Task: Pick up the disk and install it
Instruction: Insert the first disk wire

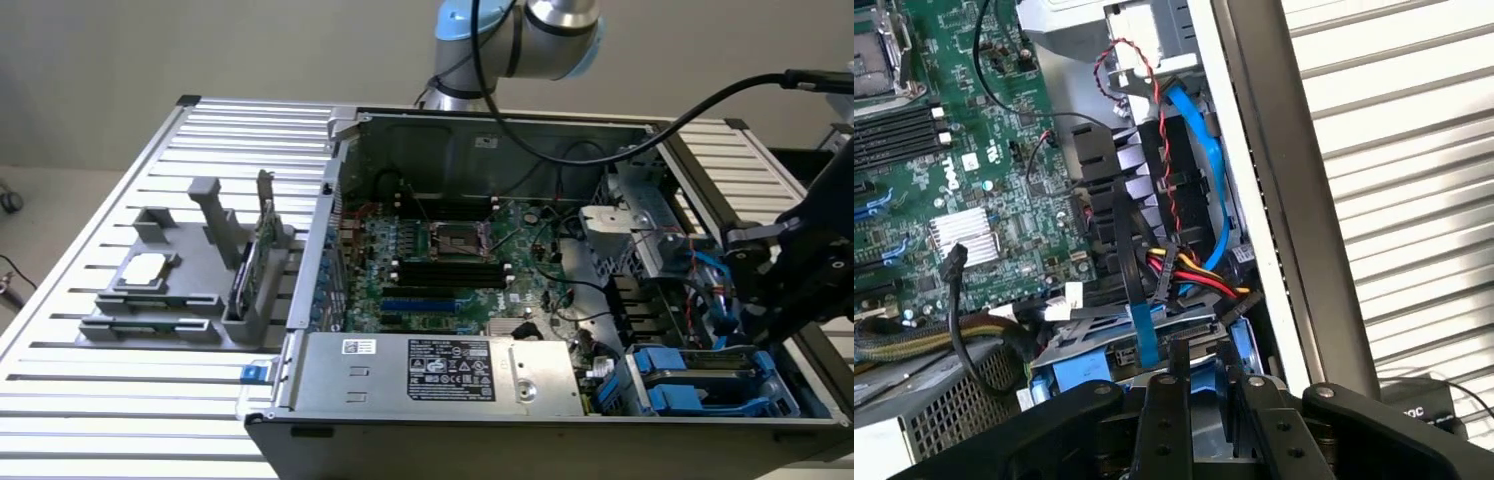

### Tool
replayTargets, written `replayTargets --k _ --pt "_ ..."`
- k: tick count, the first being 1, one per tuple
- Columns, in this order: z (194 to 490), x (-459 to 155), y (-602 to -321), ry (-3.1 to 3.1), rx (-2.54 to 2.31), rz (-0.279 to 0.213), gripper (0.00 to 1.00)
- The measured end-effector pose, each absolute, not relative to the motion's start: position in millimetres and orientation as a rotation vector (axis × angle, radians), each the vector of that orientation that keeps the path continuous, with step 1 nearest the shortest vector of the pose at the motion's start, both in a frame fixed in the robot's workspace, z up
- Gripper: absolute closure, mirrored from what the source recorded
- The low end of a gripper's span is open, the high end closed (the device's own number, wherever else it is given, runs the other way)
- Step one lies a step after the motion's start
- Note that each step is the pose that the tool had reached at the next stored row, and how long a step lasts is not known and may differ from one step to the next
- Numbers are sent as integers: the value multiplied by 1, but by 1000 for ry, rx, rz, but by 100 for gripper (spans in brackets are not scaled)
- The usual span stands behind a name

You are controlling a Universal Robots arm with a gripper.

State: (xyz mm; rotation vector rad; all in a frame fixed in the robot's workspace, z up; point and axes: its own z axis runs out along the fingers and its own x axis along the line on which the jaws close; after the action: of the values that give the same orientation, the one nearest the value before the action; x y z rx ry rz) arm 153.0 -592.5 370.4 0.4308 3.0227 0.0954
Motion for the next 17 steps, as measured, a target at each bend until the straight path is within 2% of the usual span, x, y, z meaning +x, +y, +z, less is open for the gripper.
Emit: replayTargets --k 5,17 --pt "369 154 -592 3010 511 111 75" --pt "362 154 -592 2936 813 107 75"
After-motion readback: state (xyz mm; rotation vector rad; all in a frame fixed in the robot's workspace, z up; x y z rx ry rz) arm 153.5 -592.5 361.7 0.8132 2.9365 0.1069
